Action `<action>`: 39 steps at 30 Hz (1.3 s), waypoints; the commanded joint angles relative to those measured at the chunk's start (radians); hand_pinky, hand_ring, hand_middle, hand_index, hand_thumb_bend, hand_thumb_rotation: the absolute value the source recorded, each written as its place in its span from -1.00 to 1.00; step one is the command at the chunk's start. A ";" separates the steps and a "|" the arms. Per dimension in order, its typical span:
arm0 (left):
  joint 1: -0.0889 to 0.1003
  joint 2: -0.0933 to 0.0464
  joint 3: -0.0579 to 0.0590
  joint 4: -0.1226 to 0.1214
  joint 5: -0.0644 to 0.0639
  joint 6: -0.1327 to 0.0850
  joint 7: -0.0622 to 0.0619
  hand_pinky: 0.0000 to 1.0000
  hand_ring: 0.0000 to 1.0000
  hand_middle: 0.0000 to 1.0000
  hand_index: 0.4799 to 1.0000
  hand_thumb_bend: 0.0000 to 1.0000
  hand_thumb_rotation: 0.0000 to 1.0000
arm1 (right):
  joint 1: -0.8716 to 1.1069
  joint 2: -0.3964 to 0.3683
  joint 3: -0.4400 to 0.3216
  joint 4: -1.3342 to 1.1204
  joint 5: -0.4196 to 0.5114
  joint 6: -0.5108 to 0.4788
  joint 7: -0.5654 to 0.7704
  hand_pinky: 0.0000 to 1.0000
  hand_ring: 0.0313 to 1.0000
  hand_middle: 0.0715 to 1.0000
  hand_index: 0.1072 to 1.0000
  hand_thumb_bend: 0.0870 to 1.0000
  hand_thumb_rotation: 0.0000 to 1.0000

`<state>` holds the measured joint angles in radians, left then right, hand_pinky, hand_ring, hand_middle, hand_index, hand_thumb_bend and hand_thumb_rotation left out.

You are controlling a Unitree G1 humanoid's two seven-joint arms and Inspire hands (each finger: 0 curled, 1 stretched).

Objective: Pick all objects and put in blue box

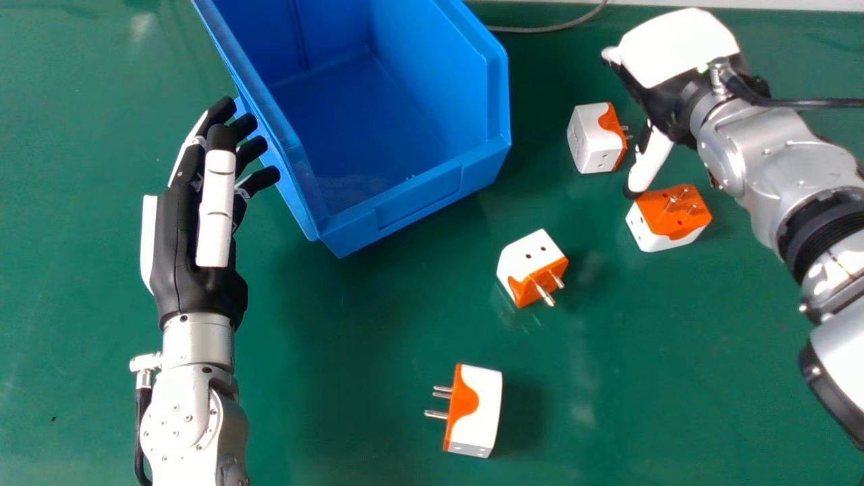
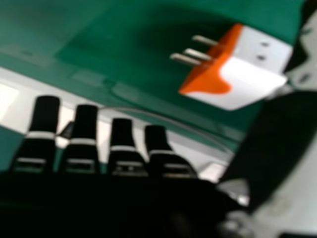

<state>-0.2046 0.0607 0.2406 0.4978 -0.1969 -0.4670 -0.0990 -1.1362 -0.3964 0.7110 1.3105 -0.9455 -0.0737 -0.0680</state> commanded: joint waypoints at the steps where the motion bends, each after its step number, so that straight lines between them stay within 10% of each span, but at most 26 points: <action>1: -0.015 0.004 -0.002 -0.012 0.001 -0.008 -0.002 0.48 0.64 0.68 0.41 0.36 0.59 | -0.006 -0.010 0.000 -0.004 0.005 0.016 -0.016 0.42 0.63 0.75 0.73 0.74 -0.32; 39: 0.023 -0.004 -0.002 -0.078 0.001 0.019 0.018 0.48 0.64 0.68 0.39 0.37 0.59 | 0.049 0.020 -0.004 -0.013 0.037 0.050 0.007 0.22 0.41 0.49 0.44 0.72 -0.38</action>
<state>-0.1884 0.0569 0.2405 0.4477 -0.1958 -0.4457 -0.0828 -1.1098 -0.3725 0.7051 1.2968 -0.9120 -0.0326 -0.0716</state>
